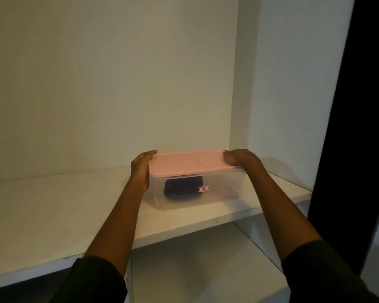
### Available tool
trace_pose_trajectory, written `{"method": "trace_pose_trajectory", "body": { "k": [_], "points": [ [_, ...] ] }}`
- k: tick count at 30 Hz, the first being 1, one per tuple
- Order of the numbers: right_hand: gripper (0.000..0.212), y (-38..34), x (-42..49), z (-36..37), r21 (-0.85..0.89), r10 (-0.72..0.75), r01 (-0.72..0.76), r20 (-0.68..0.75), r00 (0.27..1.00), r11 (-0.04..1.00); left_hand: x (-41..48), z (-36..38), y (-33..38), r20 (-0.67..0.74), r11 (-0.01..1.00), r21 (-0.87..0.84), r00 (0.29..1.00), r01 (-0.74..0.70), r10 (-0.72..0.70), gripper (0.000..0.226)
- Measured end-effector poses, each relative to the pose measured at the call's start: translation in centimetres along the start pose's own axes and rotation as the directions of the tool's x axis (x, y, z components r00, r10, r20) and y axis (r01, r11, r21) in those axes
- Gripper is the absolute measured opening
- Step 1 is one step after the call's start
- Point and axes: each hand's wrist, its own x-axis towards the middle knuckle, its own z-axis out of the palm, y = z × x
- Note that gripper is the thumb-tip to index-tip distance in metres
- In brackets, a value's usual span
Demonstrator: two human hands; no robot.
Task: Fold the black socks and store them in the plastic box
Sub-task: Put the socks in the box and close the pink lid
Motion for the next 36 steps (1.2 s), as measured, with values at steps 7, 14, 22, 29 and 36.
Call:
{"method": "trace_pose_trajectory", "body": {
  "k": [7,14,22,29,36],
  "points": [
    [0.048,0.1,-0.1,0.4,0.001,-0.011,0.011,0.037,0.999,1.0,-0.5,-0.3,1.1,-0.078,0.997,0.073,0.997,-0.01,0.016,0.044],
    [0.048,-0.1,-0.2,-0.1,-0.002,-0.012,0.012,0.023,1.0,1.0,-3.2,0.2,1.2,0.136,0.925,0.352,0.985,-0.146,0.104,0.073],
    [0.053,-0.2,0.0,0.1,-0.015,-0.024,0.024,-0.004,1.0,1.0,-3.8,-0.2,1.9,0.221,0.88,0.454,0.974,-0.14,0.041,0.089],
    [0.053,0.0,1.0,0.5,-0.039,-0.044,0.045,0.023,0.999,0.998,-4.4,-0.2,2.4,0.289,0.797,0.573,0.957,-0.191,0.021,0.088],
    [0.052,-0.1,0.0,0.4,-0.019,-0.03,0.031,0.047,0.998,0.999,-4.3,-0.3,1.7,0.211,0.874,0.47,0.977,-0.122,0.023,0.083]
  ]
}}
